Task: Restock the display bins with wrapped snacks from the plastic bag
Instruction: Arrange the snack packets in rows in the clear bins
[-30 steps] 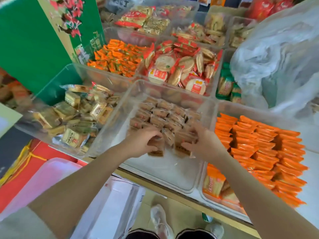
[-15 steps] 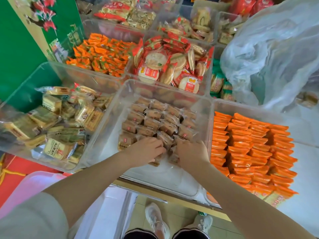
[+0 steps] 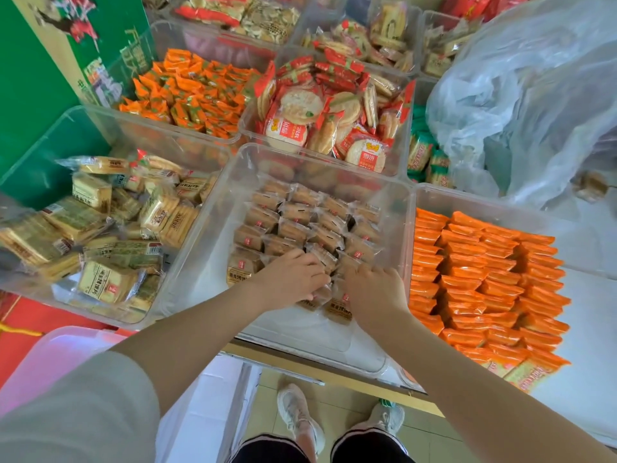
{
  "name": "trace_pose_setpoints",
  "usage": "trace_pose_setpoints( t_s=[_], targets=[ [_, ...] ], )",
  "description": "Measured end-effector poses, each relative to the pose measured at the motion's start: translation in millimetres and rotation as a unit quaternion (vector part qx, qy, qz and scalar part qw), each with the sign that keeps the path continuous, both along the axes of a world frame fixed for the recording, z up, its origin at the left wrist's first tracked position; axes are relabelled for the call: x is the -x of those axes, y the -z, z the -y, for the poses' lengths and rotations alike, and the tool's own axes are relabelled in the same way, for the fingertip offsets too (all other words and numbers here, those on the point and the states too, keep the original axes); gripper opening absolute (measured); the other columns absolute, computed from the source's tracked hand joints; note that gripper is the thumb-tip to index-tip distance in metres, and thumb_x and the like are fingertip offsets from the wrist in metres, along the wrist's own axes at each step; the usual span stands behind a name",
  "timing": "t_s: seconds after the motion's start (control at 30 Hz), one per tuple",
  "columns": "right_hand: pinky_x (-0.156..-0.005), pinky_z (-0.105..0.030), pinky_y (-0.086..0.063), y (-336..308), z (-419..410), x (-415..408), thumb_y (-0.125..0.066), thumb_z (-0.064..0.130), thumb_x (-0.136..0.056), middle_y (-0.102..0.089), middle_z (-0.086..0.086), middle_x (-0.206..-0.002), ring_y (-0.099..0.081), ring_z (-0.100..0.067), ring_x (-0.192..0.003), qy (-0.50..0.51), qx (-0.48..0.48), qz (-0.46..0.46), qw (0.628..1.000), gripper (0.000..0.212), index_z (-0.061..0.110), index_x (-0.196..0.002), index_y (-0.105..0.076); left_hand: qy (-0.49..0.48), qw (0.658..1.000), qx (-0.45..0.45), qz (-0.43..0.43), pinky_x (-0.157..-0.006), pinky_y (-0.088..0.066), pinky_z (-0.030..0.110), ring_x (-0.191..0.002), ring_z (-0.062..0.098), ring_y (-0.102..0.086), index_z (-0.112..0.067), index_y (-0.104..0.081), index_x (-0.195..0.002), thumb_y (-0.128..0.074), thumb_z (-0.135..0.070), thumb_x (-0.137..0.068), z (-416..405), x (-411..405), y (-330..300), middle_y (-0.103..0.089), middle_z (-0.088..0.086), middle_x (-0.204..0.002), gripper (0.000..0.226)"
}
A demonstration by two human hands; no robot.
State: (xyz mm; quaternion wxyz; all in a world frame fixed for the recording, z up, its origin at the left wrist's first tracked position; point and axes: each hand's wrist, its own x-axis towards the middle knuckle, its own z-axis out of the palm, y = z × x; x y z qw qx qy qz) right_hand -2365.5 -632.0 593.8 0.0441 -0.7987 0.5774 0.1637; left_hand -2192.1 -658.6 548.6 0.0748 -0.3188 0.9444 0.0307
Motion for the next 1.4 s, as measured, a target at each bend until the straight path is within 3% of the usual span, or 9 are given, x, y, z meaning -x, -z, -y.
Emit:
trace_pose_setpoints(
  t_s=[0.2, 0.3, 0.47, 0.57, 0.67, 0.93, 1.1, 1.27, 1.4],
  targets=[
    [-0.077, -0.03, -0.039, -2.4, 4.2, 1.1, -0.05, 0.014, -0.091, -0.064, -0.002, -0.102, -0.059, -0.024, -0.095, 0.011, 0.01, 0.075, 0.997, 0.023, 0.015, -0.114, -0.052, -0.035, 0.997, 0.072, 0.019, -0.073, -0.04, 0.031, -0.09, 0.022, -0.055, -0.016, -0.062, -0.092, -0.082, -0.046, -0.055, -0.6, -3.7, -6.7, -0.059, 0.001, -0.097, 0.052],
    [-0.056, -0.025, -0.035, -11.2, 4.1, 15.1, -0.063, 0.02, -0.084, -0.062, -0.002, -0.075, -0.061, -0.025, -0.066, -0.005, 0.095, 0.19, 0.977, 0.009, 0.012, -0.084, -0.061, -0.064, 0.996, 0.056, -0.029, -0.069, -0.049, 0.032, -0.084, 0.021, -0.06, -0.015, -0.063, -0.088, -0.085, -0.04, -0.055, -1.1, -2.2, -13.8, -0.062, 0.001, -0.091, 0.047],
    [-0.048, -0.031, -0.046, -30.5, 8.3, 73.5, -0.058, 0.019, -0.089, -0.061, 0.001, -0.071, -0.055, -0.02, -0.061, 0.103, 0.146, 0.324, 0.929, 0.011, 0.012, -0.083, -0.064, -0.106, 0.987, -0.001, -0.121, -0.085, -0.051, 0.036, -0.105, 0.021, -0.057, -0.011, -0.053, -0.126, -0.063, -0.024, -0.085, 5.9, 27.7, -47.6, -0.06, 0.005, -0.12, 0.044],
    [-0.051, -0.034, -0.045, -43.1, 11.8, 122.3, -0.06, 0.012, -0.087, -0.057, 0.004, -0.066, -0.054, -0.022, -0.059, 0.163, 0.194, 0.358, 0.899, 0.008, 0.01, -0.082, -0.065, -0.106, 0.982, 0.0, -0.158, -0.064, -0.039, 0.017, -0.08, 0.006, -0.048, -0.016, -0.039, -0.137, -0.049, -0.025, -0.095, 19.8, 63.7, -84.2, -0.053, 0.001, -0.128, 0.045],
    [-0.055, -0.031, -0.036, -45.5, 11.0, 169.2, -0.059, 0.009, -0.087, -0.057, 0.0, -0.064, -0.053, -0.024, -0.06, 0.234, 0.221, 0.372, 0.871, 0.008, 0.008, -0.085, -0.067, -0.088, 0.977, -0.017, -0.196, -0.058, -0.031, 0.021, -0.076, 0.01, -0.048, -0.017, -0.041, -0.135, -0.046, -0.027, -0.096, 29.6, 108.3, -104.1, -0.056, 0.0, -0.12, 0.041],
    [-0.068, -0.038, -0.047, -28.2, 18.9, 289.6, -0.057, 0.014, -0.087, -0.064, -0.01, -0.077, -0.06, -0.034, -0.079, 0.326, 0.205, 0.352, 0.853, 0.012, 0.008, -0.089, -0.067, -0.047, 0.968, -0.08, -0.235, -0.077, -0.048, 0.033, -0.092, 0.013, -0.057, -0.017, -0.051, -0.127, -0.054, -0.024, -0.092, 46.5, 242.5, -111.3, -0.058, -0.006, -0.108, 0.036],
    [-0.067, -0.024, -0.03, -21.0, 43.8, 387.7, -0.054, 0.013, -0.089, -0.066, -0.008, -0.094, -0.057, -0.028, -0.092, 0.381, 0.182, 0.34, 0.84, 0.017, 0.006, -0.097, -0.068, -0.058, 0.963, -0.093, -0.246, -0.079, -0.048, 0.036, -0.096, 0.019, -0.059, -0.015, -0.052, -0.124, -0.056, -0.023, -0.09, 68.4, 336.7, -112.3, -0.06, -0.002, -0.111, 0.036],
    [-0.07, -0.025, -0.034, 3.4, 102.4, 485.4, -0.054, 0.014, -0.089, -0.066, -0.01, -0.101, -0.06, -0.026, -0.089, 0.364, 0.157, 0.334, 0.855, 0.016, 0.007, -0.095, -0.066, -0.089, 0.959, -0.101, -0.249, -0.081, -0.047, 0.038, -0.095, 0.024, -0.058, -0.01, -0.053, -0.124, -0.057, -0.018, -0.089, 114.2, 440.5, -102.7, -0.059, 0.005, -0.111, 0.036],
    [-0.088, -0.03, -0.041, 39.3, 158.5, 518.1, -0.053, 0.026, -0.093, -0.055, -0.007, -0.122, -0.055, -0.023, -0.107, 0.322, 0.104, 0.323, 0.884, 0.029, 0.013, -0.117, -0.058, -0.139, 0.957, -0.07, -0.246, -0.078, -0.047, 0.038, -0.096, 0.026, -0.058, -0.011, -0.056, -0.118, -0.056, -0.019, -0.089, 150.2, 494.8, -90.1, -0.06, 0.006, -0.111, 0.03]
  ],
)
